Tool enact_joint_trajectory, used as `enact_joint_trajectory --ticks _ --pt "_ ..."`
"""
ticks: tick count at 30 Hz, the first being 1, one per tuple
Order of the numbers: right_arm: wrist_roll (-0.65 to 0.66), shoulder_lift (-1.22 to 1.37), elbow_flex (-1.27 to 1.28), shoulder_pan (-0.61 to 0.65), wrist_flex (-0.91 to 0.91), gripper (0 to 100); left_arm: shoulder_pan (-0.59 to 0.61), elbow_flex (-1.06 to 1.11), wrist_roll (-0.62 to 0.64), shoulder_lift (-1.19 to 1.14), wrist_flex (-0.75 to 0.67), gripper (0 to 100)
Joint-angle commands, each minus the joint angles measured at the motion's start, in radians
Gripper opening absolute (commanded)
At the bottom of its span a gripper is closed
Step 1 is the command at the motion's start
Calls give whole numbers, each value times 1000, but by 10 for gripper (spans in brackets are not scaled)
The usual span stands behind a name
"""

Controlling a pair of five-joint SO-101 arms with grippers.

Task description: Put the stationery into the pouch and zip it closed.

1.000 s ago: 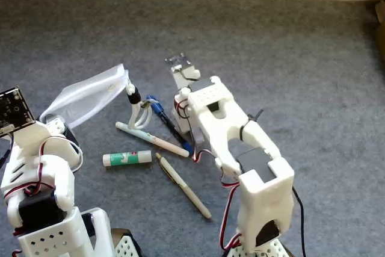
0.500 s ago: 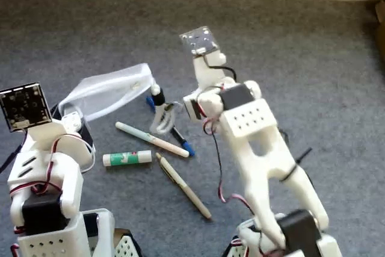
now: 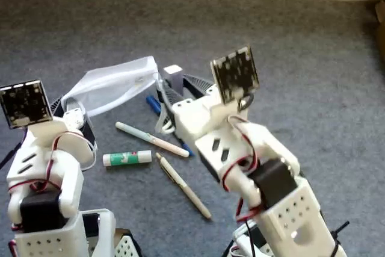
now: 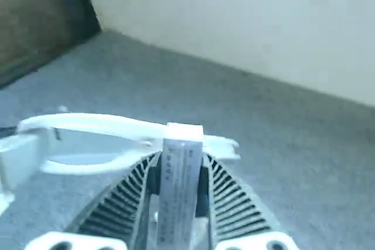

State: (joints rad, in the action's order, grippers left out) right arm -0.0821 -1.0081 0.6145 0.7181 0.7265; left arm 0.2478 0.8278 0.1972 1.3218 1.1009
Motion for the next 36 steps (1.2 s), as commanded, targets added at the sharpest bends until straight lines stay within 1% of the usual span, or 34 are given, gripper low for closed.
enact_joint_trajectory --ticks 1,5,10,13,19,23,26,32,36 --pt "-9 -104 68 79 -176 5 -16 -27 9 -88 -3 7" --pt "-8 -140 189 131 -389 5 -16 -27 9 -170 -26 7" --pt "-8 -94 338 159 -665 5 -16 -38 9 -220 -38 7" --pt "-8 -18 384 156 -814 5 -18 -48 9 -228 -32 7" --pt "-3 196 386 156 -1056 5 -18 -48 9 -229 -32 7" --pt "95 338 386 154 -1213 5 -18 -47 9 -229 -32 7" --pt "126 427 392 154 -1348 5 -18 -47 9 -228 -32 7" --pt "127 526 392 117 -1460 5 -18 -44 9 -223 -32 7" --pt "130 573 394 116 -1471 9 -18 -44 9 -223 -32 7"
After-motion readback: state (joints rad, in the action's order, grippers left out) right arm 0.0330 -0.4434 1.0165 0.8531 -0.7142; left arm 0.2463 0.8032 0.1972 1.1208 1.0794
